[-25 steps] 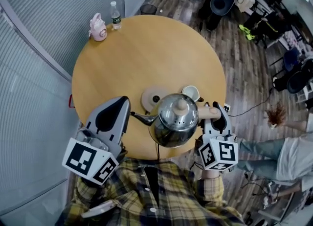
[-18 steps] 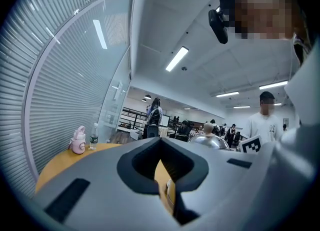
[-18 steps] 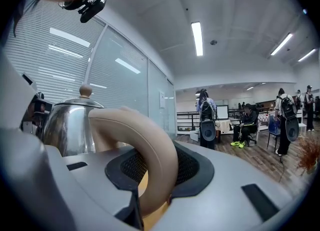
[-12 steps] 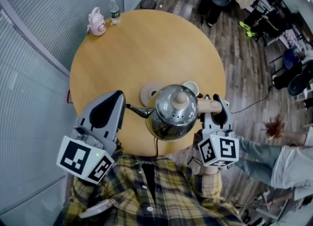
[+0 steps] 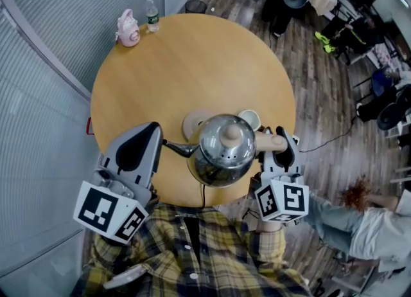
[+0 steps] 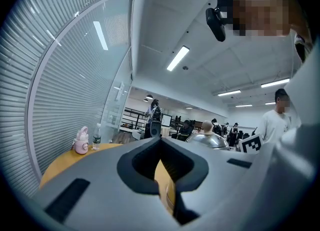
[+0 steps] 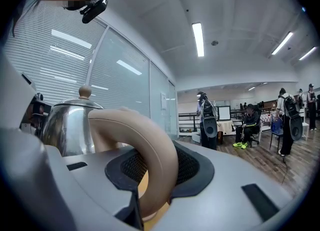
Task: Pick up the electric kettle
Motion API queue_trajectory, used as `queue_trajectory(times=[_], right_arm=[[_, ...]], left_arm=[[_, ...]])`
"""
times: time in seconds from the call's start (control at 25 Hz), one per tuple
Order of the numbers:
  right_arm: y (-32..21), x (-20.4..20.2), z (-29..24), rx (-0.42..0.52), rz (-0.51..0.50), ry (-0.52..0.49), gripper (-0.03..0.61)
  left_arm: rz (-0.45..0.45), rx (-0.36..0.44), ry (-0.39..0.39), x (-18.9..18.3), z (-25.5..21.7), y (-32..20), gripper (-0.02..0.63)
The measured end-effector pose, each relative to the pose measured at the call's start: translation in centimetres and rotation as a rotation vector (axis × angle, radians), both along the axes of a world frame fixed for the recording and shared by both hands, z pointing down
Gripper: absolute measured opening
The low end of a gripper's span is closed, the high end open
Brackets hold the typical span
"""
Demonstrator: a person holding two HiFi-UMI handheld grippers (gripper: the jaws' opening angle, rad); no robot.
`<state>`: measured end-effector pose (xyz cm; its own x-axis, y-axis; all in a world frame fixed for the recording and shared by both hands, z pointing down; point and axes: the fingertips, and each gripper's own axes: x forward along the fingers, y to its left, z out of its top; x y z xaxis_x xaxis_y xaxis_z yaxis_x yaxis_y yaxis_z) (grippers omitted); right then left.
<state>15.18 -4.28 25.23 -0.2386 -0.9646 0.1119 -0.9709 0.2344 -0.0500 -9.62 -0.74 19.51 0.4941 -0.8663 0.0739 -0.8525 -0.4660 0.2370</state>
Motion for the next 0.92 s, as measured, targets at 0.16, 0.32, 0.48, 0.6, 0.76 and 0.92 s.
queue_trajectory(times=[0.16,0.32,0.48,0.6,0.76,0.92], right_arm=[[0.0,-0.1,-0.1,0.001,0.009,-0.001,0.127],[-0.1,0.2,0.2,0.003,0.014,0.005,0.127],[-0.3,0.5,0.6,-0.004,0.017,0.003,0.127],[-0.5,0.4,0.9,-0.009,0.015,0.005,0.127],[-0.9,0.7,1.1,-0.01,0.015,0.006,0.127],[-0.8,1.6,0.9,-0.002,0.033,0.008,0.127]], left_arm=[[0.003,-0.006,0.002,-0.4,0.2,0.0,0.003],[0.011,-0.007,-0.003,-0.2,0.6,-0.4,0.003],[0.022,-0.002,-0.013,0.0,0.7,-1.1,0.003],[0.03,0.004,-0.017,0.0,0.5,-1.6,0.003],[0.05,0.01,-0.019,0.2,0.6,-2.3,0.003],[0.091,0.03,-0.029,1.1,0.6,-2.9,0.003]])
